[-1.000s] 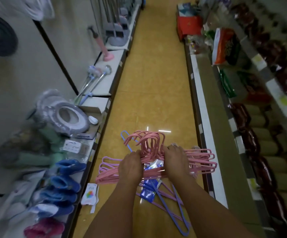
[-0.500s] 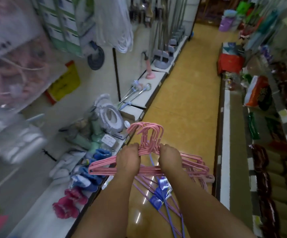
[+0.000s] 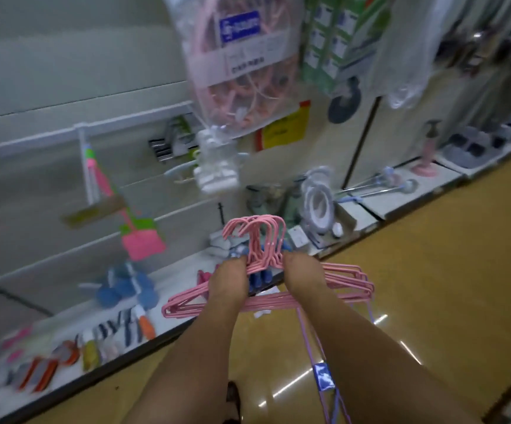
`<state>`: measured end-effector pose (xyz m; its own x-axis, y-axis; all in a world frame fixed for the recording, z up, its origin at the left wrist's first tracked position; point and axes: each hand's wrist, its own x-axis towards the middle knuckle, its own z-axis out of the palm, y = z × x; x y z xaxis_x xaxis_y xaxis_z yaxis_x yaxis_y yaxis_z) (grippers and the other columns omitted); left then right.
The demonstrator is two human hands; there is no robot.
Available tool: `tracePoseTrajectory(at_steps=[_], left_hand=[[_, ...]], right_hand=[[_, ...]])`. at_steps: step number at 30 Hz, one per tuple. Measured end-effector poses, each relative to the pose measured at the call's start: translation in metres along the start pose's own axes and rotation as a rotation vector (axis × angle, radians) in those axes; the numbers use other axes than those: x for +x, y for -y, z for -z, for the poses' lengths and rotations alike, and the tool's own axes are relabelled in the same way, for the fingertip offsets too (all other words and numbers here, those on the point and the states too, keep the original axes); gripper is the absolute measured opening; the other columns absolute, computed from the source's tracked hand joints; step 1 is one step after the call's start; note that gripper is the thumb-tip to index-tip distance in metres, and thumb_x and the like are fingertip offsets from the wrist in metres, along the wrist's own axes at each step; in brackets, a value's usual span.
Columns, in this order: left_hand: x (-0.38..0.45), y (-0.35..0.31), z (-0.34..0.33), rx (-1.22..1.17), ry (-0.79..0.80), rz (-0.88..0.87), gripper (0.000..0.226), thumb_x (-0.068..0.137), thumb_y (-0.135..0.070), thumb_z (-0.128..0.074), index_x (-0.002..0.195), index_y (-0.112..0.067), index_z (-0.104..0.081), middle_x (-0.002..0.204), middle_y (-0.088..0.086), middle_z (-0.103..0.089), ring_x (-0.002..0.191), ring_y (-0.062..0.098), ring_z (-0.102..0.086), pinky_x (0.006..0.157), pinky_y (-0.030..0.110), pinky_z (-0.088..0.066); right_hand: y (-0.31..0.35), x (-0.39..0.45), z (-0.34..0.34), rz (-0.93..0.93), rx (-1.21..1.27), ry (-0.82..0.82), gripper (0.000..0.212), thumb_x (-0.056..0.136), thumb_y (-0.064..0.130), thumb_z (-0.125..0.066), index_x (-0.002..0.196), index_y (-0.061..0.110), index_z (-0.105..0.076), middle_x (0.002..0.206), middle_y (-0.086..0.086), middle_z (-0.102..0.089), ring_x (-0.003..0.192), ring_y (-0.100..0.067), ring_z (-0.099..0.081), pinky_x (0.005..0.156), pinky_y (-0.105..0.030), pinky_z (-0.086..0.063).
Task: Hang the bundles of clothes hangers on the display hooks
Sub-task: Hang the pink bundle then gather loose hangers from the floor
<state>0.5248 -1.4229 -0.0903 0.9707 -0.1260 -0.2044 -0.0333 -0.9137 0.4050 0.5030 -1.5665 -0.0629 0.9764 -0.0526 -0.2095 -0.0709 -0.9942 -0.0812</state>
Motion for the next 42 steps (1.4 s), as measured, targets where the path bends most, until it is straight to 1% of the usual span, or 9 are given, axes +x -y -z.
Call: tracePoseTrajectory(at_steps=[2, 6, 10, 17, 21, 26, 32, 39, 42], left_hand=[[-0.021, 0.024, 0.011, 0.057, -0.027, 0.06, 0.033, 0.093, -0.012, -0.04, 0.122, -0.018, -0.053, 0.118, 0.012, -0.062, 0.111, 0.031, -0.057, 0.09, 0.035, -0.043], [-0.062, 0.073, 0.03, 0.098, -0.077, 0.201, 0.032, 0.092, -0.005, -0.038, 0.118, -0.013, -0.054, 0.114, 0.013, -0.061, 0.106, 0.033, -0.058, 0.077, 0.033, -0.043], [-0.103, 0.123, 0.05, 0.062, -0.153, 0.341, 0.035, 0.089, -0.002, -0.039, 0.118, -0.015, -0.056, 0.111, 0.014, -0.064, 0.103, 0.033, -0.06, 0.08, 0.036, -0.046], [-0.186, 0.212, 0.087, 0.042, -0.268, 0.511, 0.034, 0.09, -0.002, -0.039, 0.12, -0.013, -0.052, 0.115, 0.013, -0.063, 0.11, 0.032, -0.058, 0.081, 0.038, -0.046], [-0.238, 0.269, 0.108, 0.051, -0.294, 0.6, 0.035, 0.089, 0.001, -0.04, 0.12, -0.012, -0.052, 0.115, 0.013, -0.062, 0.108, 0.032, -0.059, 0.082, 0.038, -0.047], [-0.308, 0.345, 0.128, -0.004, -0.376, 0.718, 0.033, 0.09, 0.0, -0.04, 0.116, -0.013, -0.055, 0.112, 0.01, -0.064, 0.104, 0.03, -0.061, 0.082, 0.035, -0.047], [-0.378, 0.418, 0.147, -0.057, -0.448, 0.806, 0.03, 0.089, -0.002, -0.043, 0.113, -0.014, -0.055, 0.106, 0.009, -0.066, 0.1, 0.029, -0.061, 0.079, 0.036, -0.048], [-0.417, 0.479, 0.163, -0.057, -0.493, 0.889, 0.034, 0.089, -0.002, -0.042, 0.119, -0.014, -0.053, 0.111, 0.009, -0.062, 0.106, 0.028, -0.059, 0.082, 0.037, -0.048], [-0.422, 0.505, 0.173, -0.032, -0.501, 0.909, 0.034, 0.09, -0.003, -0.043, 0.12, -0.014, -0.053, 0.113, 0.008, -0.061, 0.106, 0.028, -0.058, 0.082, 0.037, -0.047]], right_hand=[[0.028, -0.003, -0.003, 0.1, -0.014, 0.038, 0.031, 0.094, 0.012, -0.046, 0.124, 0.008, -0.052, 0.123, -0.012, -0.062, 0.114, -0.028, -0.06, 0.09, -0.035, -0.047], [0.087, -0.015, -0.009, 0.248, -0.049, 0.07, 0.029, 0.095, 0.009, -0.044, 0.123, 0.008, -0.051, 0.122, -0.012, -0.061, 0.112, -0.03, -0.06, 0.088, -0.037, -0.048], [0.146, -0.033, -0.012, 0.415, -0.1, 0.039, 0.031, 0.095, 0.004, -0.038, 0.123, 0.008, -0.05, 0.125, -0.013, -0.058, 0.115, -0.03, -0.057, 0.092, -0.038, -0.045], [0.262, -0.079, -0.02, 0.628, -0.163, -0.002, 0.034, 0.093, 0.004, -0.041, 0.126, 0.009, -0.048, 0.122, -0.012, -0.059, 0.113, -0.03, -0.058, 0.091, -0.035, -0.044], [0.332, -0.12, -0.029, 0.723, -0.152, 0.022, 0.035, 0.094, 0.009, -0.046, 0.13, 0.007, -0.047, 0.121, -0.013, -0.061, 0.113, -0.031, -0.059, 0.091, -0.036, -0.046], [0.422, -0.176, -0.042, 0.809, -0.163, 0.012, 0.034, 0.093, 0.002, -0.043, 0.127, 0.006, -0.048, 0.123, -0.014, -0.058, 0.112, -0.032, -0.058, 0.088, -0.038, -0.047], [0.514, -0.226, -0.059, 0.947, -0.199, -0.029, 0.035, 0.092, 0.005, -0.042, 0.127, 0.008, -0.046, 0.125, -0.013, -0.055, 0.116, -0.03, -0.054, 0.092, -0.036, -0.042], [0.588, -0.25, -0.07, 1.042, -0.253, -0.04, 0.037, 0.092, 0.007, -0.042, 0.128, 0.01, -0.046, 0.126, -0.014, -0.053, 0.118, -0.031, -0.051, 0.093, -0.037, -0.041], [0.62, -0.252, -0.076, 1.055, -0.23, -0.025, 0.036, 0.09, 0.008, -0.047, 0.126, 0.011, -0.048, 0.123, -0.013, -0.056, 0.115, -0.032, -0.052, 0.091, -0.037, -0.042]])
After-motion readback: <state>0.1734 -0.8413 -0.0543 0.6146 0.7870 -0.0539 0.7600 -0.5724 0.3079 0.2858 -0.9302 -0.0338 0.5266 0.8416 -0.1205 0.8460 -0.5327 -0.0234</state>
